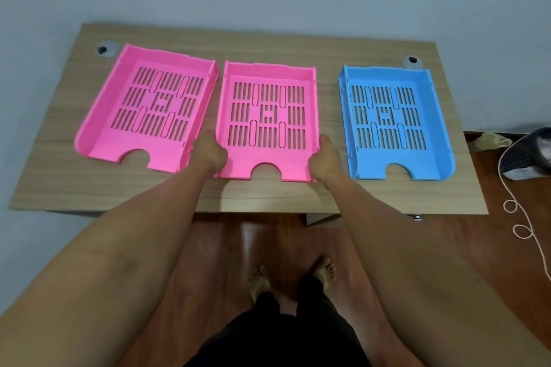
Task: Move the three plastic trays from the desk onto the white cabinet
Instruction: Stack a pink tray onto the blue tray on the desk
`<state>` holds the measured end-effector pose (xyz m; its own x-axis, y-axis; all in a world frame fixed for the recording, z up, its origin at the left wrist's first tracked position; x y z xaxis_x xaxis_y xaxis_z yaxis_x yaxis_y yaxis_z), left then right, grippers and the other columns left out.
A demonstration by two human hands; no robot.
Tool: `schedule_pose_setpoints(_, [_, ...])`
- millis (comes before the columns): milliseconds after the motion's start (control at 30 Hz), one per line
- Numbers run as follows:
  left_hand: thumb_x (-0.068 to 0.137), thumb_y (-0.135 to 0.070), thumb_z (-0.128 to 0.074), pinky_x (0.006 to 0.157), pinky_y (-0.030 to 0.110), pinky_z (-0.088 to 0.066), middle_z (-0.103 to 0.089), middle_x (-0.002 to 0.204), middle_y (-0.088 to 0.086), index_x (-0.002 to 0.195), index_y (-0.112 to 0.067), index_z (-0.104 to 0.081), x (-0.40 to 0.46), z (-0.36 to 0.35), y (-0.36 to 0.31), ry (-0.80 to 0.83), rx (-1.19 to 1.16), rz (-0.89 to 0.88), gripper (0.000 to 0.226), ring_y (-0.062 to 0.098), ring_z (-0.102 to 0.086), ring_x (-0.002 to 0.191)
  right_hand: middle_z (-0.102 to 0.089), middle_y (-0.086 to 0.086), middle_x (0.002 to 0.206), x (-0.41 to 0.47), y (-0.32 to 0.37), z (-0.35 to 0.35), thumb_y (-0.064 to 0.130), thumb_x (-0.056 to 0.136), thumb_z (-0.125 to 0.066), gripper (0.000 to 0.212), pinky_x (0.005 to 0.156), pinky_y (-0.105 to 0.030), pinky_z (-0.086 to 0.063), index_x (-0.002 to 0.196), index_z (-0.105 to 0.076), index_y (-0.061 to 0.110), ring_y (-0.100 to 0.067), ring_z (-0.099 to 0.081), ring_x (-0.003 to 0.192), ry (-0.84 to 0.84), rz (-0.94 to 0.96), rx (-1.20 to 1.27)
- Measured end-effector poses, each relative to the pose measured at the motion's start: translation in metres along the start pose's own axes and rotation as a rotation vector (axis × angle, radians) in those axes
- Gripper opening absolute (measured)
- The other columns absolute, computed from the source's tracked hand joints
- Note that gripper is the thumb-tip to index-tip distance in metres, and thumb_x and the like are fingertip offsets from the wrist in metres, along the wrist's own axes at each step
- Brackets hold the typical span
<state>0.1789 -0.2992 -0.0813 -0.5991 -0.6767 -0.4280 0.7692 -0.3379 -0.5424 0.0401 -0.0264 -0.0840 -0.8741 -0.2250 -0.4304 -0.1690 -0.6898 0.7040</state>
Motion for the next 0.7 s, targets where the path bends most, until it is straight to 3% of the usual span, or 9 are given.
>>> schedule_pose_setpoints(133, [0.1,0.01,-0.046,0.097,0.042,-0.056,-0.066,0.124,0.021,0.147,0.001,-0.047,-0.01,0.013,-0.025,-0.015,-0.017,-0.079,0.048,0.036,-0.067,0.106,-0.066,-0.012,0.125,-0.01,0.015,0.02,-0.015,0.097,-0.036,0.053,0.101,-0.043,-0.055,0.143,-0.051,0.006,-0.022,-0.058,0.104,-0.021,0.036,0.037])
schedule_pose_setpoints(233, [0.099,0.011,-0.045,0.081,0.039,-0.059,-0.061,0.098,0.007,0.143,0.003,-0.049,-0.016,0.021,-0.049,-0.053,-0.034,-0.142,0.046,0.024,-0.065,0.078,-0.065,-0.008,0.121,-0.012,0.025,0.041,-0.013,0.099,-0.037,0.052,0.098,-0.042,-0.055,0.144,-0.05,0.008,-0.024,-0.061,0.106,-0.039,0.077,0.027])
schedule_pose_setpoints(267, [0.098,0.01,-0.046,0.078,0.039,-0.06,-0.062,0.096,0.005,0.14,0.002,-0.052,-0.017,0.022,-0.056,-0.055,-0.034,-0.158,0.044,0.025,-0.066,0.079,-0.066,-0.008,0.122,-0.011,0.027,0.048,-0.013,0.098,-0.039,0.053,0.097,-0.043,-0.057,0.146,-0.049,0.01,-0.026,-0.064,0.107,-0.044,0.093,0.01])
schedule_pose_setpoints(400, [0.098,0.0,-0.053,0.093,0.051,-0.06,-0.072,0.115,0.014,0.126,-0.002,-0.064,-0.019,0.011,-0.082,-0.048,-0.071,-0.165,0.03,0.037,-0.07,0.104,-0.066,-0.008,0.115,-0.007,0.019,0.086,-0.012,0.098,-0.042,0.048,0.097,-0.047,-0.059,0.14,-0.05,0.01,-0.028,-0.064,0.104,-0.055,0.101,-0.027])
schedule_pose_setpoints(567, [0.09,-0.002,-0.053,0.093,0.054,-0.06,-0.073,0.12,0.023,0.117,0.0,-0.069,-0.044,-0.02,-0.131,-0.075,-0.05,-0.205,0.032,0.043,-0.071,0.105,-0.068,-0.012,0.121,0.006,-0.005,0.15,-0.012,0.096,-0.042,0.047,0.094,-0.053,-0.06,0.136,-0.052,0.01,-0.033,-0.066,0.107,-0.113,0.111,-0.067])
schedule_pose_setpoints(700, [0.091,-0.003,-0.05,0.091,0.051,-0.059,-0.072,0.121,0.023,0.116,-0.001,-0.068,-0.067,-0.053,-0.169,-0.079,-0.032,-0.211,0.031,0.044,-0.069,0.106,-0.066,-0.011,0.116,0.016,-0.029,0.2,-0.011,0.094,-0.041,0.047,0.085,-0.039,-0.054,0.136,-0.055,0.009,-0.03,-0.063,0.099,-0.13,0.104,-0.078])
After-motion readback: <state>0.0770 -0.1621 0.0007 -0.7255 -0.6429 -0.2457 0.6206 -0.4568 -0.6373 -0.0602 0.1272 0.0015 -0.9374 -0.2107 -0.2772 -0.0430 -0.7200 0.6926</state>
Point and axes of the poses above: each hand's wrist, its own x-axis towards the middle knuckle, its own z-axis out of the back of the hand, y = z × x, the point moved 9 cm from there along x, towards the middle knuckle
